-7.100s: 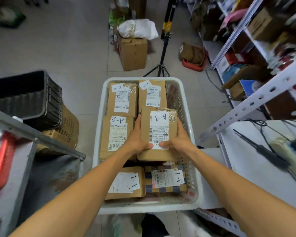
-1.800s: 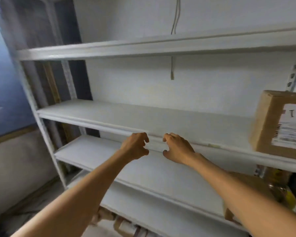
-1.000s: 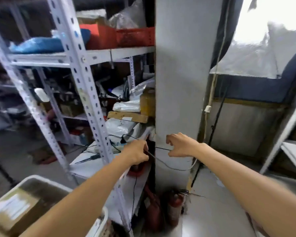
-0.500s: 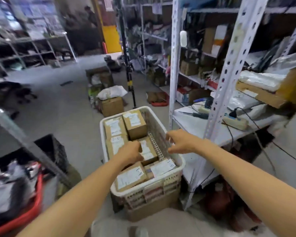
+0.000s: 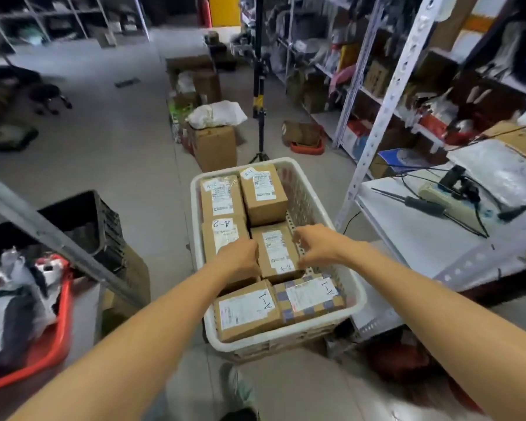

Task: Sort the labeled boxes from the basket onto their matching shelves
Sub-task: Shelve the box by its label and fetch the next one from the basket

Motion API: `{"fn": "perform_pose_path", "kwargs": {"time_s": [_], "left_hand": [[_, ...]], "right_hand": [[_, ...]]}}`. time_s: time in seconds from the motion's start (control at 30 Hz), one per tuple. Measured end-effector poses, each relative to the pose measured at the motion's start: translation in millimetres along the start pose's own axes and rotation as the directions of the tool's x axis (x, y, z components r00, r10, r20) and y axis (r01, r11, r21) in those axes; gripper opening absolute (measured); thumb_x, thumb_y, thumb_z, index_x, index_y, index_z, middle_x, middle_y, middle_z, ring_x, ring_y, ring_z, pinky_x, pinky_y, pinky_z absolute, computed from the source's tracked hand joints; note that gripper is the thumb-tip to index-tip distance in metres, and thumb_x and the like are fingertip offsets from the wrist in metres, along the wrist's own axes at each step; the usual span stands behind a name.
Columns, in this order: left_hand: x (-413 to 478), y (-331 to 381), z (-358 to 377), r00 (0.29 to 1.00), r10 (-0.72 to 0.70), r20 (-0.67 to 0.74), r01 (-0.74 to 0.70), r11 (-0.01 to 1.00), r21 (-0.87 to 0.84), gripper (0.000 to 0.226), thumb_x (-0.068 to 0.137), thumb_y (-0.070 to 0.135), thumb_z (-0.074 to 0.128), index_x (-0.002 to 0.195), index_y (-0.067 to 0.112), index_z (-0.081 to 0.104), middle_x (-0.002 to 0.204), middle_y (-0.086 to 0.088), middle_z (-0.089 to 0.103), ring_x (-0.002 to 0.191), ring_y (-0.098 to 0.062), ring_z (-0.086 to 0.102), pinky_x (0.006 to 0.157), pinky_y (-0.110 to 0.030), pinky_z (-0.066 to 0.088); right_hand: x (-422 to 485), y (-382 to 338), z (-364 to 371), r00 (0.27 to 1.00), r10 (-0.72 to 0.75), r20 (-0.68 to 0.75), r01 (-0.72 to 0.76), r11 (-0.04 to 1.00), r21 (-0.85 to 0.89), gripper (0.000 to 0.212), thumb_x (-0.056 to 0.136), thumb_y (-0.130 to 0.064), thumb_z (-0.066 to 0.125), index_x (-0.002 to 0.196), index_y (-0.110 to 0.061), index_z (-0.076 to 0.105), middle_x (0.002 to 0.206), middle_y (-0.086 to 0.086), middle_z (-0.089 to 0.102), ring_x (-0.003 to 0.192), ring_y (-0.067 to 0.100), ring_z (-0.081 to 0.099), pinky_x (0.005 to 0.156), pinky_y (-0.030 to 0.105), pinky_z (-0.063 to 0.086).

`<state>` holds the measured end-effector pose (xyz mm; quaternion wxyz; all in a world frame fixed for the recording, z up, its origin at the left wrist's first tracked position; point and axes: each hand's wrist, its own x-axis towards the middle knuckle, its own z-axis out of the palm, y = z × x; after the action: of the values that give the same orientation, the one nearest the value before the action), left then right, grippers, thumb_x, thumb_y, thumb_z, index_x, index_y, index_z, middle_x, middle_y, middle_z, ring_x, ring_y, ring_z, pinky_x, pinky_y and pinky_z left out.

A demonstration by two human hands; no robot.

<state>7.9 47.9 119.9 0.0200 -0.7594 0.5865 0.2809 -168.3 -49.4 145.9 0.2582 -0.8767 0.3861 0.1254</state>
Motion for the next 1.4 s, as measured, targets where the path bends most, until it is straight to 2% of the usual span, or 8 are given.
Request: {"fn": "perform_pose_path", "kwargs": {"time_s": [0.27,0.5,0.6,0.7,0.9,1.07,1.23,1.4], "left_hand": [[64.1,-66.6,60.2,0.988,-0.090,0.126,0.114,0.974,-0.197,0.030,0.082,0.022,0.067,0.110,0.013,0.060,0.110,-0.006,0.063,0.099,-0.023,0.058,0.086,-0.037,0.051],[69.6,-107.7,121.4,0.963,-0.121,0.242,0.189,0.941,-0.281,0.042,0.079,0.025,0.071,0.118,0.018,0.058,0.110,0.000,0.061,0.101,-0.020,0.058,0.087,-0.034,0.049],[72.4,-115.3,127.2,0.966,-0.148,0.213,0.215,0.917,-0.335,0.039,0.078,0.025,0.071,0.114,0.019,0.059,0.103,0.003,0.063,0.094,-0.015,0.059,0.080,-0.027,0.046],[70.7,-116.7,130.3,0.961,-0.176,0.215,0.246,0.900,-0.361,0.039,0.077,0.024,0.071,0.114,0.018,0.059,0.097,0.004,0.063,0.089,-0.014,0.060,0.080,-0.031,0.050],[67.8,-105.9,111.1,0.960,-0.223,0.171,0.276,0.863,-0.423,0.032,0.080,0.021,0.069,0.111,0.016,0.061,0.092,0.001,0.066,0.088,-0.015,0.062,0.085,-0.034,0.052],[71.3,-87.8,55.9,0.973,-0.216,0.081,0.228,0.858,-0.459,0.028,0.081,0.027,0.067,0.108,0.022,0.060,0.104,0.003,0.064,0.093,-0.015,0.060,0.086,-0.035,0.052],[67.8,-63.1,-10.8,0.944,-0.267,-0.195,0.136,0.850,-0.508,0.032,0.087,0.036,0.063,0.112,0.016,0.061,0.105,0.001,0.062,0.095,-0.015,0.058,0.085,-0.032,0.050],[55.3,-39.5,-78.8,0.851,-0.362,-0.379,0.010,0.734,-0.679,0.043,0.091,0.041,0.058,0.116,0.006,0.059,0.116,-0.012,0.061,0.101,-0.019,0.057,0.093,-0.039,0.047]], "right_hand": [[84.7,5.6,82.7,0.988,0.025,0.150,-0.033,0.998,0.048,0.080,0.074,-0.026,0.078,0.140,-0.014,0.035,0.135,0.010,0.047,0.119,0.026,0.050,0.086,0.031,0.043],[115.2,-0.2,176.8,0.929,-0.053,0.366,0.145,0.963,-0.228,0.137,0.057,-0.042,0.089,0.152,-0.008,-0.004,0.155,0.017,0.006,0.144,0.035,0.005,0.113,0.045,0.028],[123.8,-3.2,196.4,0.907,-0.122,0.402,0.281,0.888,-0.364,0.140,0.055,-0.044,0.088,0.151,-0.004,-0.005,0.154,0.018,0.012,0.143,0.035,0.010,0.115,0.047,0.022],[126.8,-2.6,203.2,0.914,-0.194,0.357,0.354,0.812,-0.464,0.133,0.057,-0.047,0.086,0.150,-0.003,0.001,0.147,0.016,0.024,0.134,0.033,0.027,0.109,0.047,0.032],[113.6,9.6,163.0,0.879,-0.275,0.390,0.431,0.808,-0.402,0.132,0.050,-0.047,0.088,0.147,-0.004,0.010,0.144,0.013,0.027,0.130,0.029,0.030,0.108,0.044,0.035],[104.7,25.2,88.3,0.879,-0.351,0.323,0.462,0.798,-0.388,0.132,0.043,-0.053,0.087,0.144,-0.007,0.016,0.135,0.007,0.032,0.120,0.024,0.033,0.098,0.033,0.038],[93.3,21.7,26.1,0.840,-0.517,0.165,0.523,0.688,-0.503,0.127,0.042,-0.058,0.081,0.142,-0.006,0.021,0.132,0.008,0.033,0.116,0.023,0.032,0.104,0.037,0.036],[86.5,-0.6,-28.9,0.845,-0.478,-0.241,0.405,0.865,-0.297,0.123,0.038,-0.051,0.081,0.138,-0.004,0.027,0.126,0.008,0.037,0.110,0.021,0.034,0.098,0.039,0.040]]}}
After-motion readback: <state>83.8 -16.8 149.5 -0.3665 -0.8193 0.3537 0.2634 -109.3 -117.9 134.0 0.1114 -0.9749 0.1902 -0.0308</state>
